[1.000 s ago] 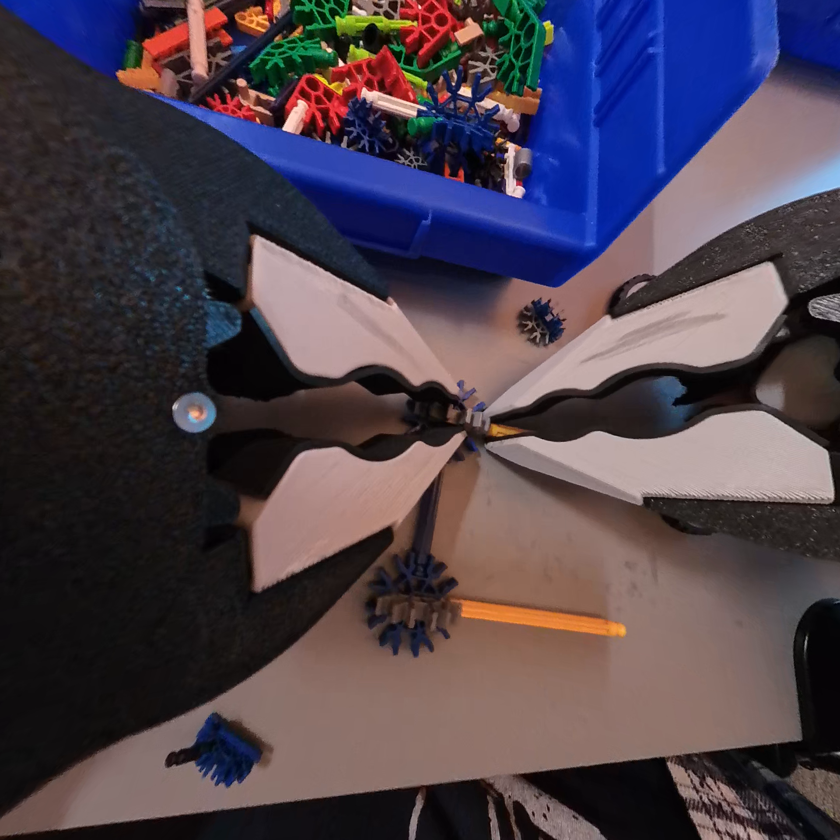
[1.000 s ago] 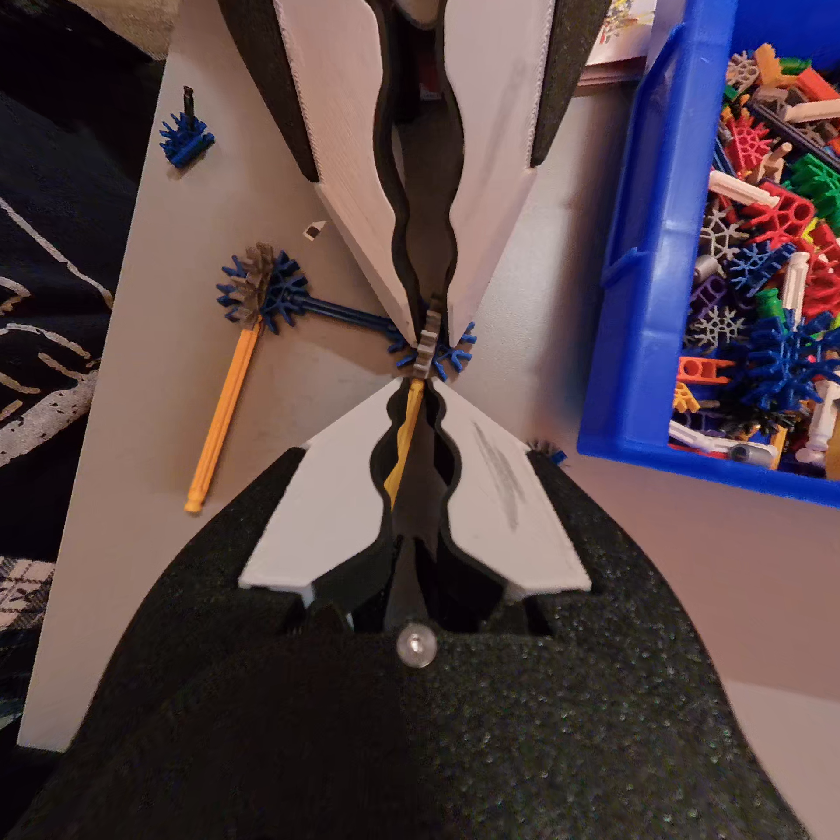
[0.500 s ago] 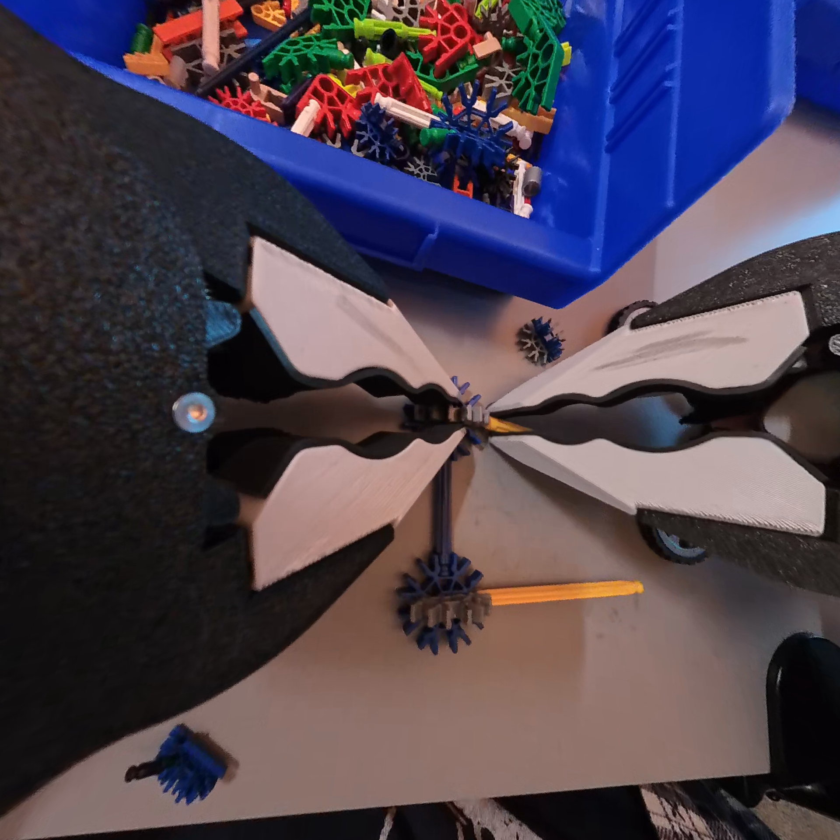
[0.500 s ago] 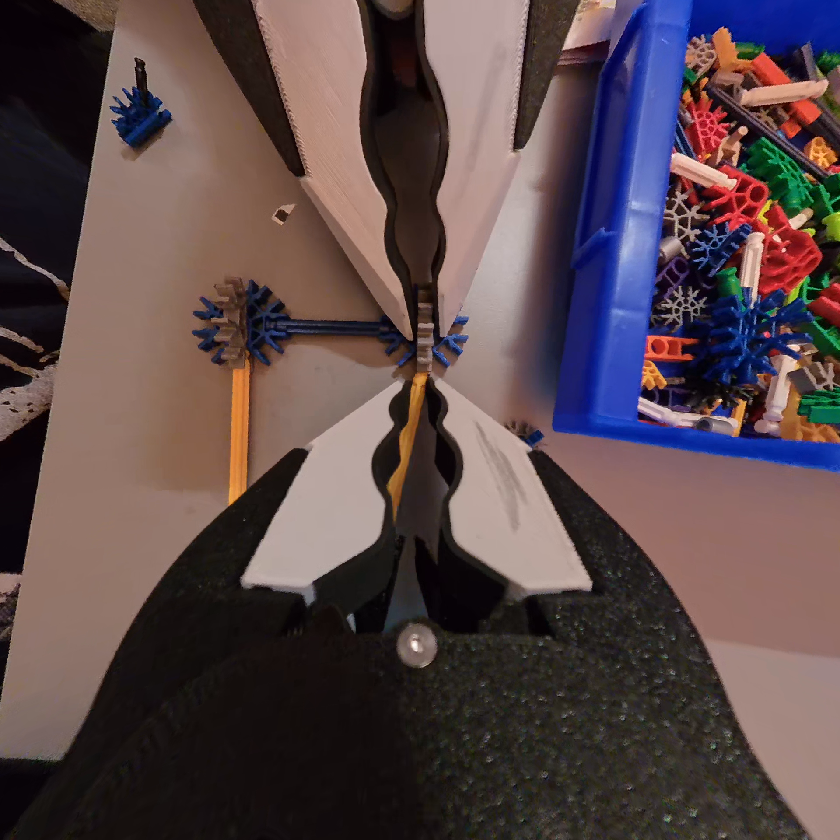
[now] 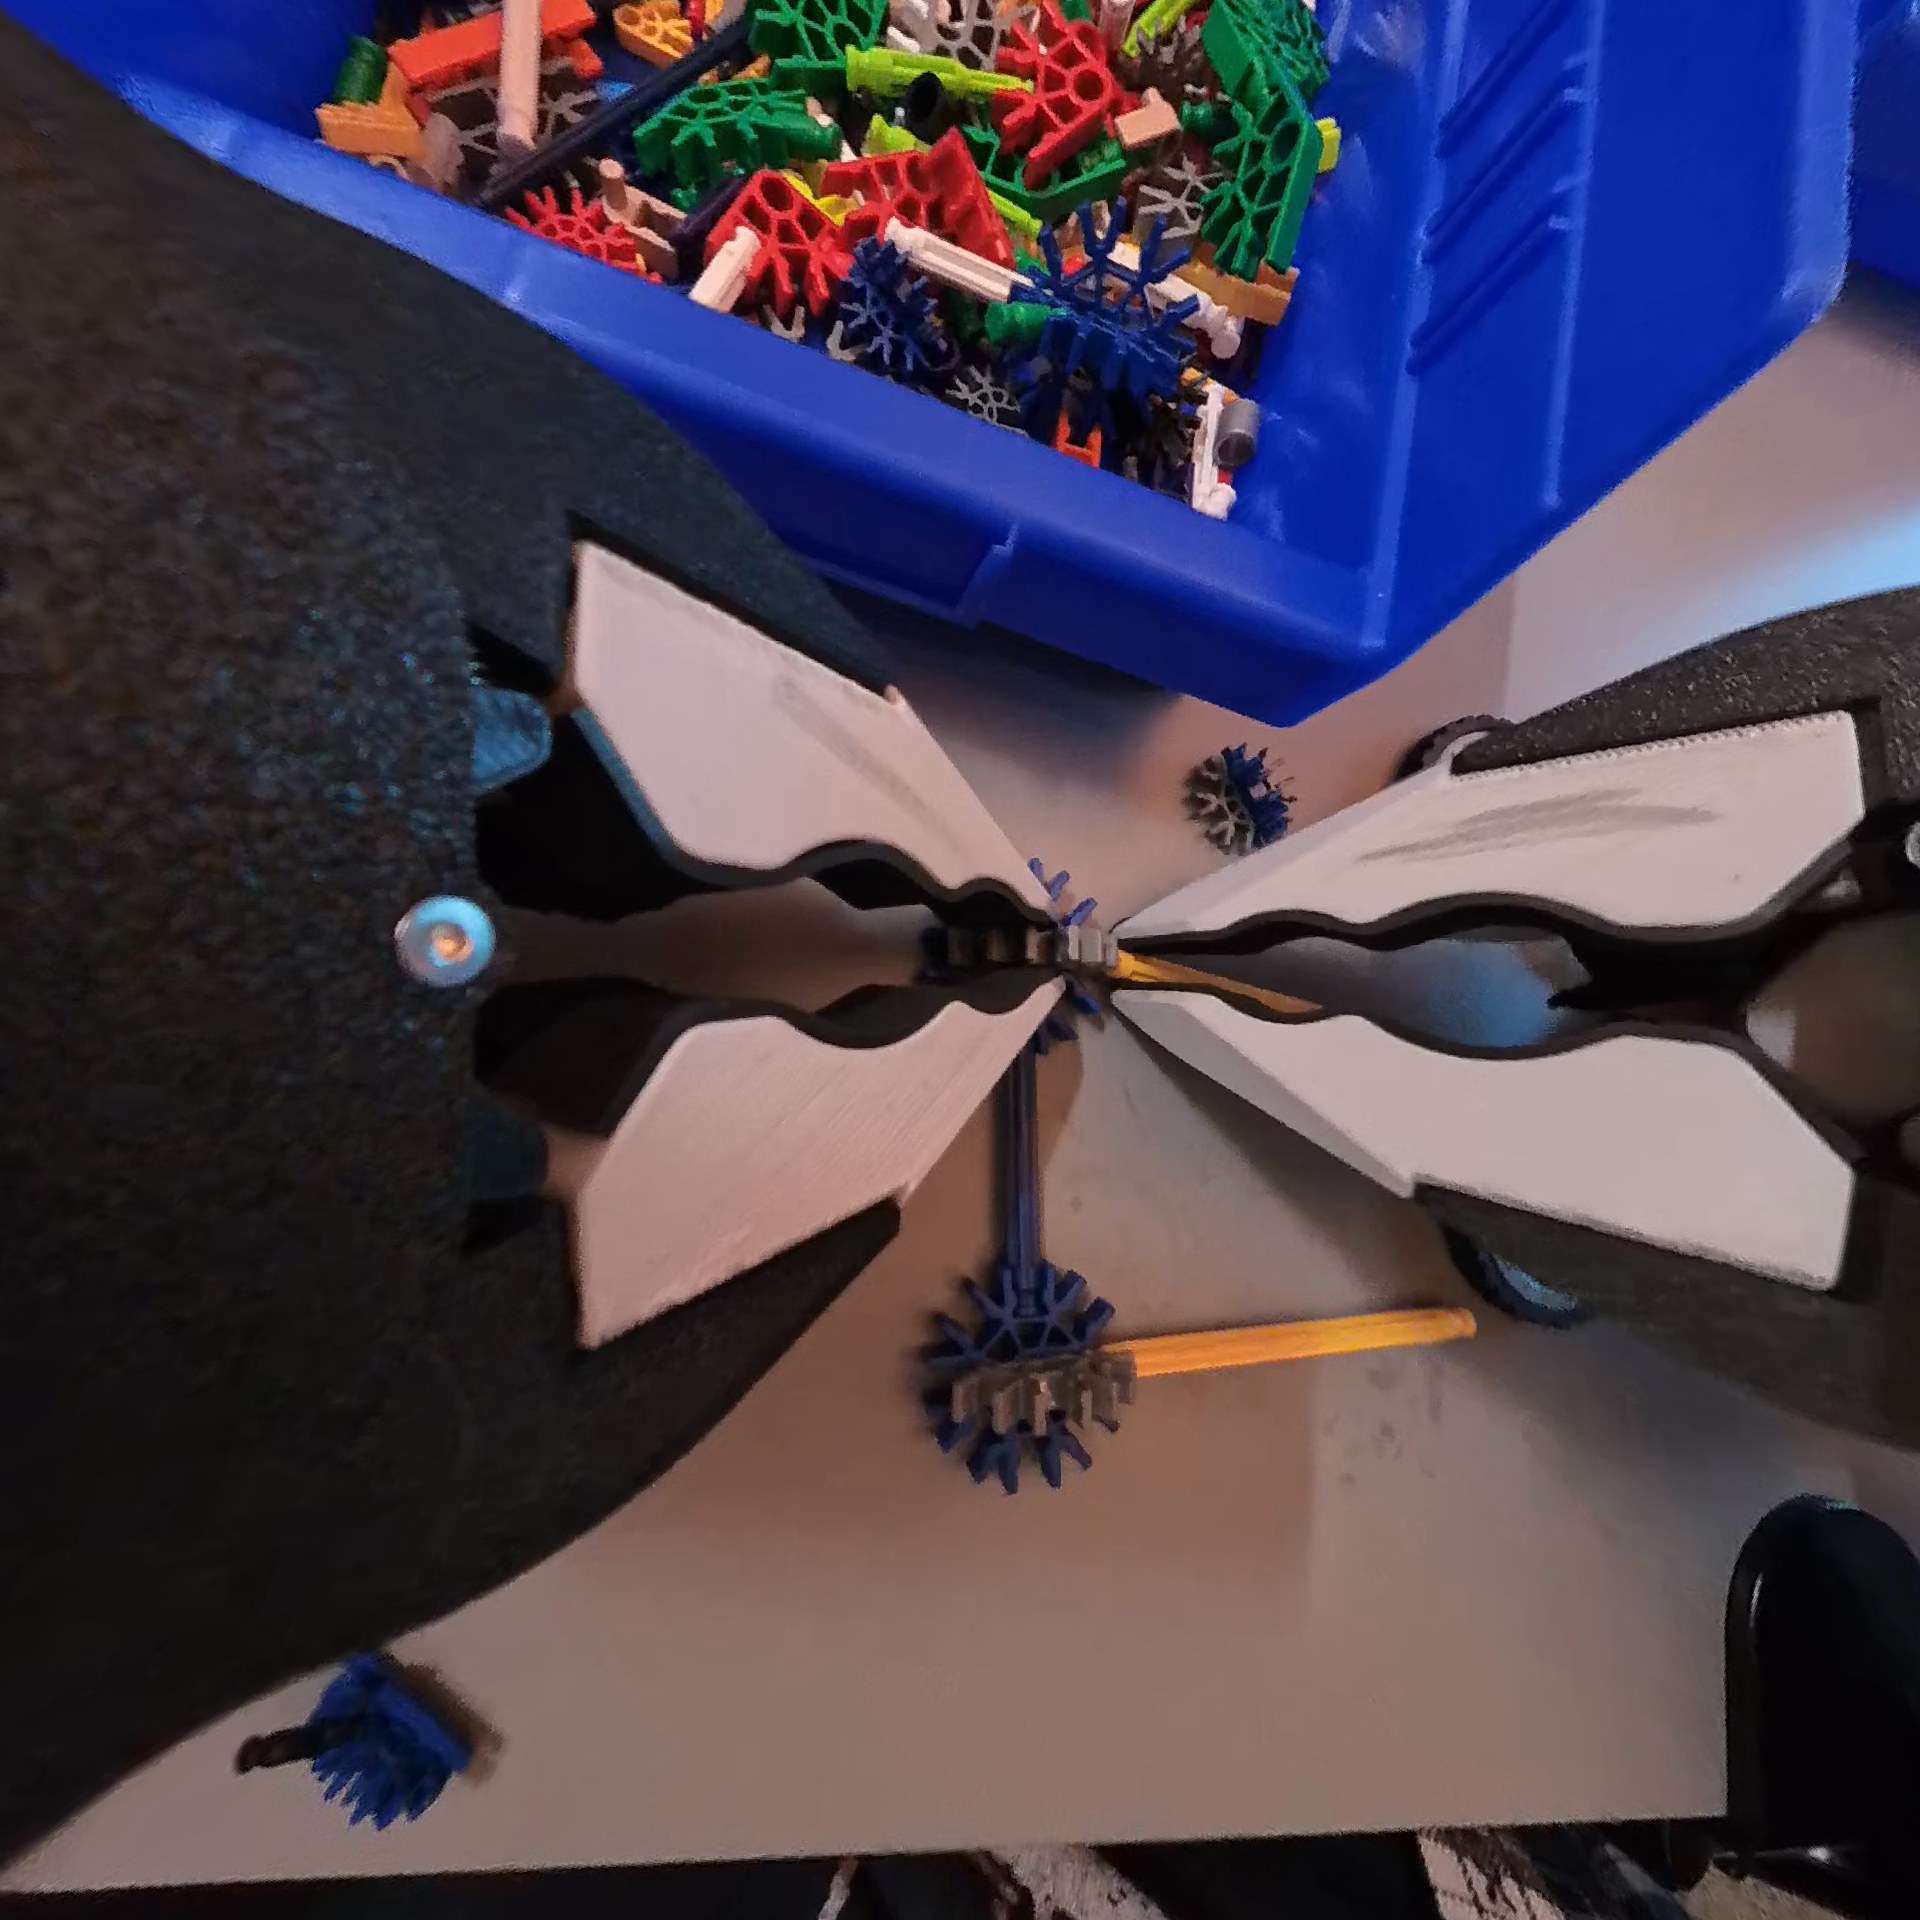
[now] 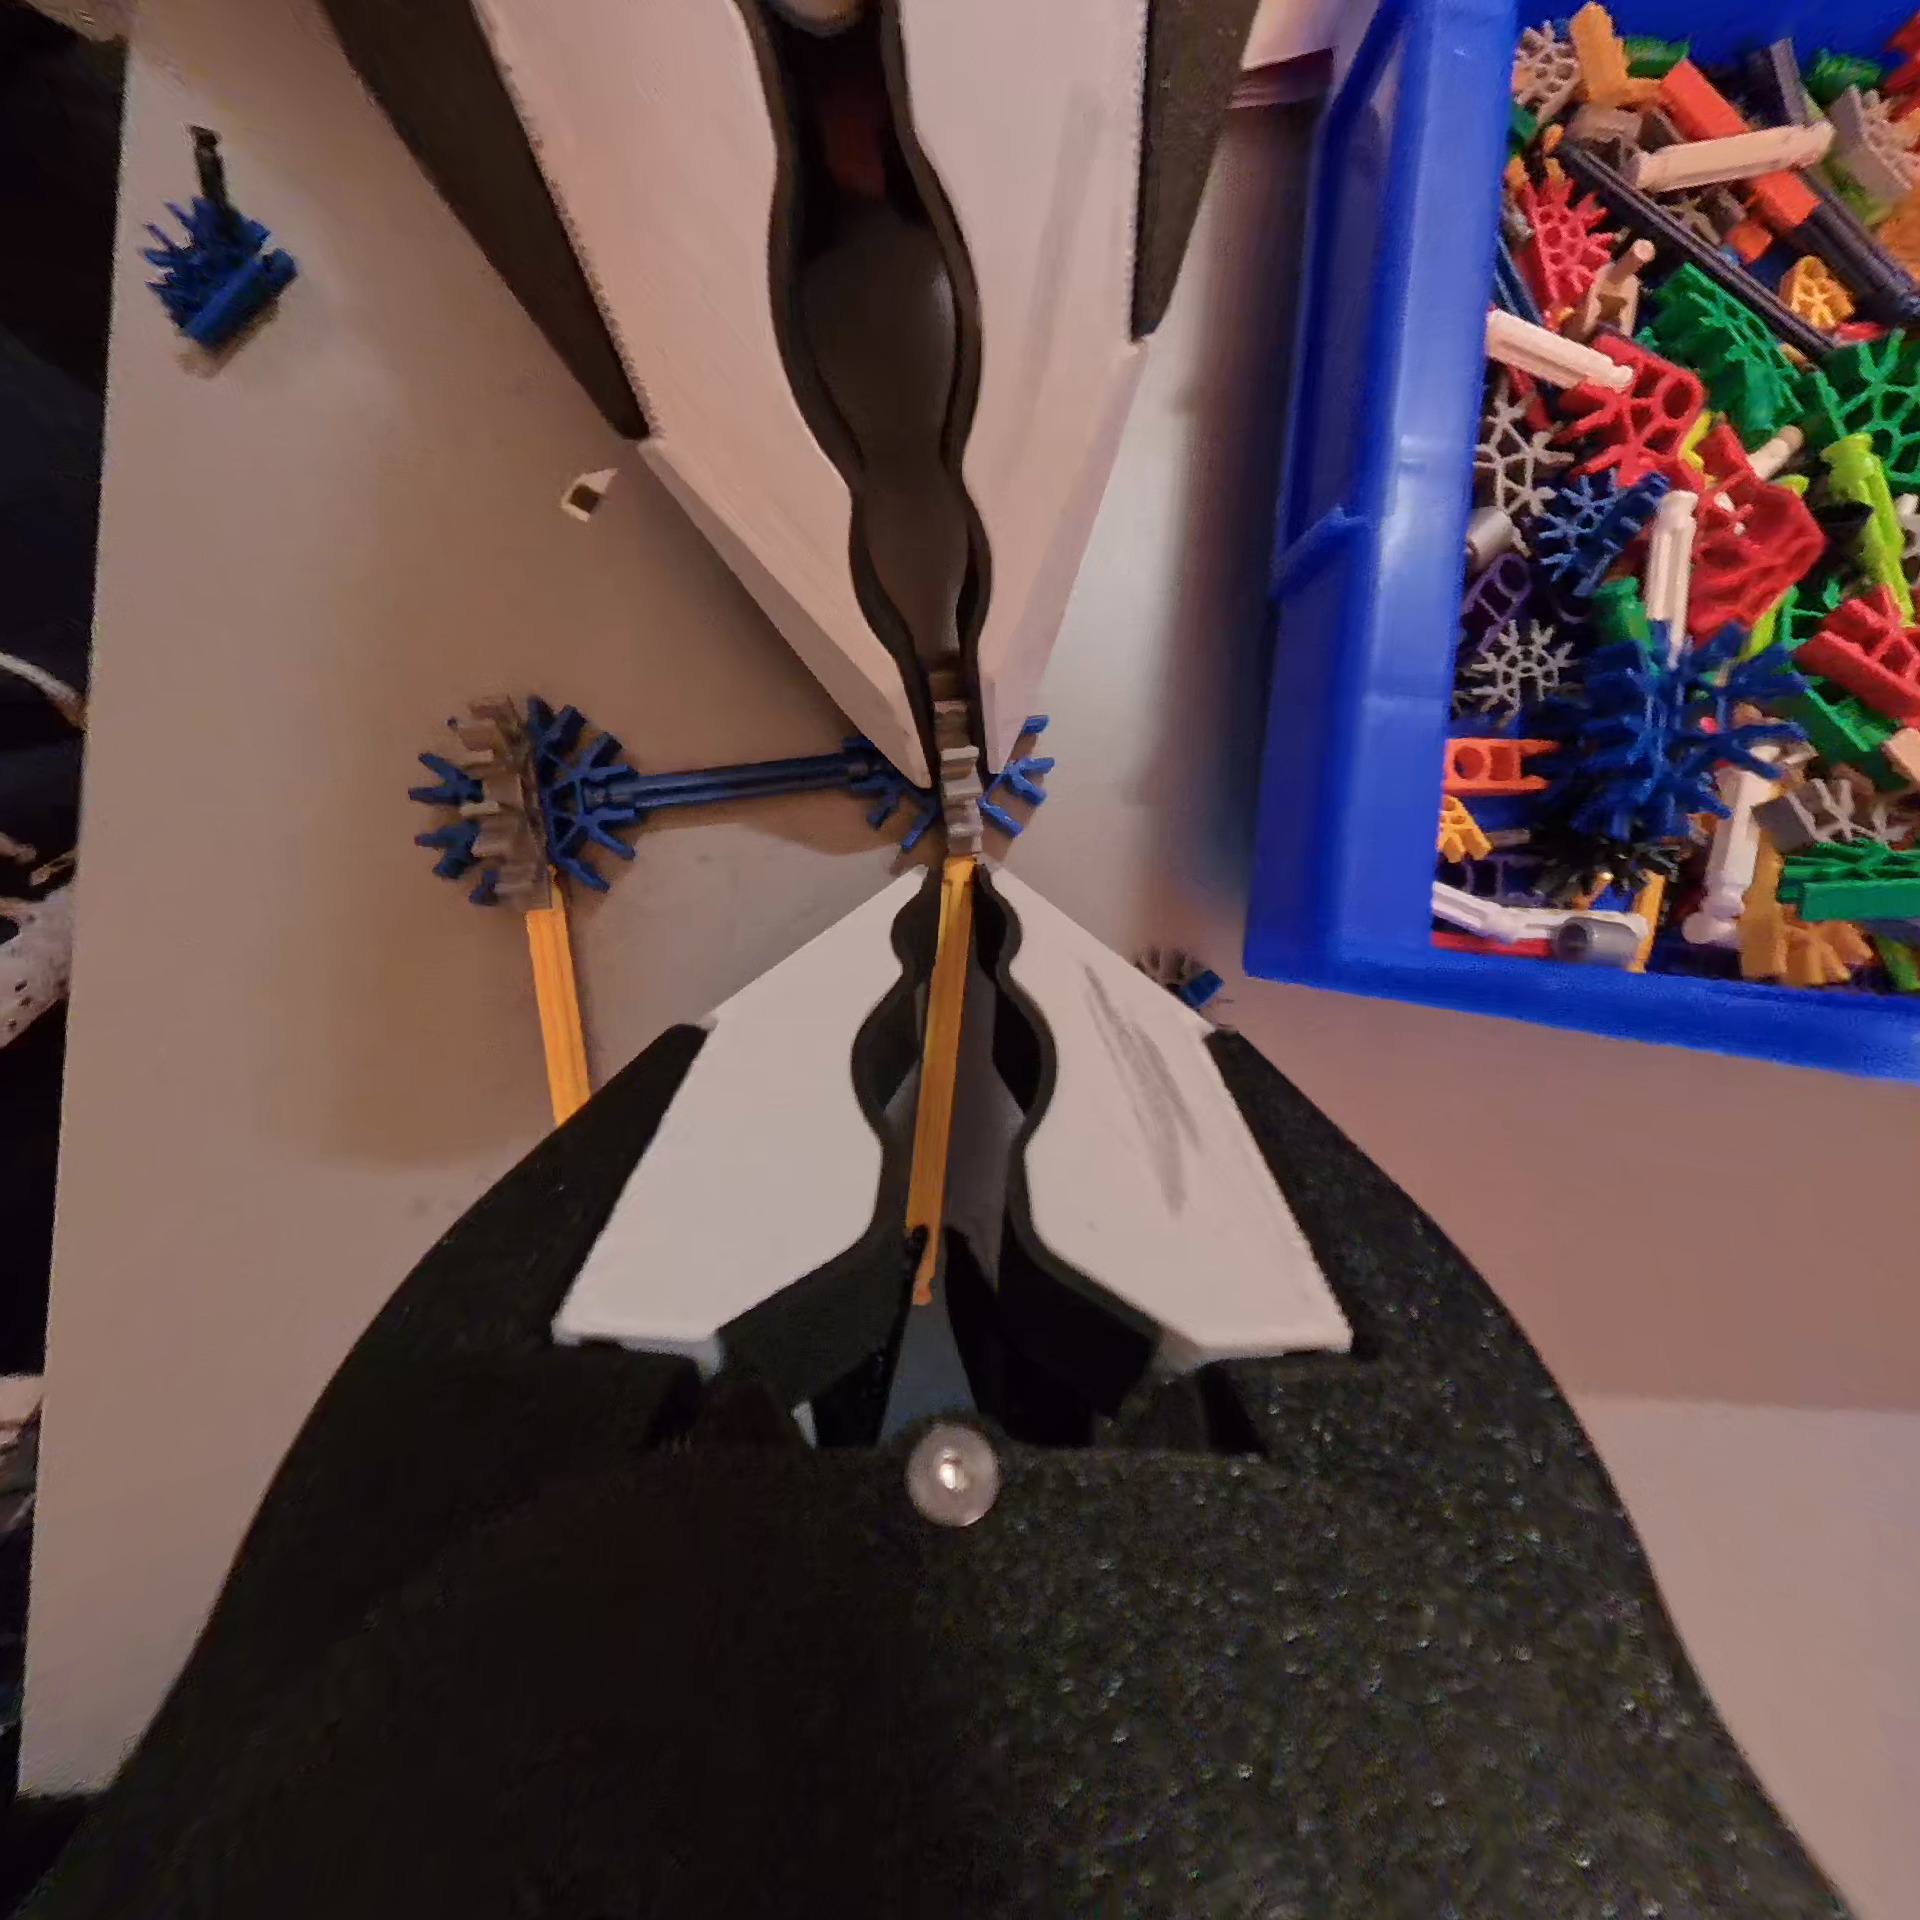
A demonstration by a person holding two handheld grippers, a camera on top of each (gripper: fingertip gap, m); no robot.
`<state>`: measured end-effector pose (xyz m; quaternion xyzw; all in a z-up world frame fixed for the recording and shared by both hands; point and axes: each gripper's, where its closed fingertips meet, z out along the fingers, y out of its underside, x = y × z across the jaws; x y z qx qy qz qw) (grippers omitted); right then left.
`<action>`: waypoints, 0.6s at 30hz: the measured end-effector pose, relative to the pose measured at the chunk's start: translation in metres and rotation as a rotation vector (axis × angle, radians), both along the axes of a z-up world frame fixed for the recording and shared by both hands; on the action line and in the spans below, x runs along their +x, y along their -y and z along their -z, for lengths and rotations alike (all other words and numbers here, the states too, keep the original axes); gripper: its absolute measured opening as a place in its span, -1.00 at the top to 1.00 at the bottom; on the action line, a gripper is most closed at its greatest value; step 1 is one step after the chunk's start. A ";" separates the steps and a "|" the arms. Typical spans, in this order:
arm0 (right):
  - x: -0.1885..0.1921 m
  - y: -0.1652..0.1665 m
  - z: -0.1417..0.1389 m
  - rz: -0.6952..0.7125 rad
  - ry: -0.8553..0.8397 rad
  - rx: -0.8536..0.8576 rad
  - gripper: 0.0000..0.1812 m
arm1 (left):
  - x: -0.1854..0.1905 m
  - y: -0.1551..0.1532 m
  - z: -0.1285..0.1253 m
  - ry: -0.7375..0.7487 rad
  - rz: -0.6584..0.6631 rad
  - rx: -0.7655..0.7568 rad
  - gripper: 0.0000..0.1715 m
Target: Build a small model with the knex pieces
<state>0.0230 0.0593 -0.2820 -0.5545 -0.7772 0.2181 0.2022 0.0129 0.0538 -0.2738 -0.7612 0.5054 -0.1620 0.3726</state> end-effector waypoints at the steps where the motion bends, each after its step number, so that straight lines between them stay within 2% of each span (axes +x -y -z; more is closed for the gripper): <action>1: -0.001 -0.002 0.000 0.020 -0.001 0.011 0.95 | -0.001 -0.002 0.000 -0.002 -0.024 0.002 0.94; 12: -0.009 -0.019 0.000 0.149 -0.007 0.051 0.95 | -0.007 -0.016 0.000 -0.062 -0.221 0.016 0.94; 18: -0.009 -0.021 0.000 0.156 -0.009 0.074 0.94 | -0.008 -0.017 0.000 -0.049 -0.222 0.016 0.94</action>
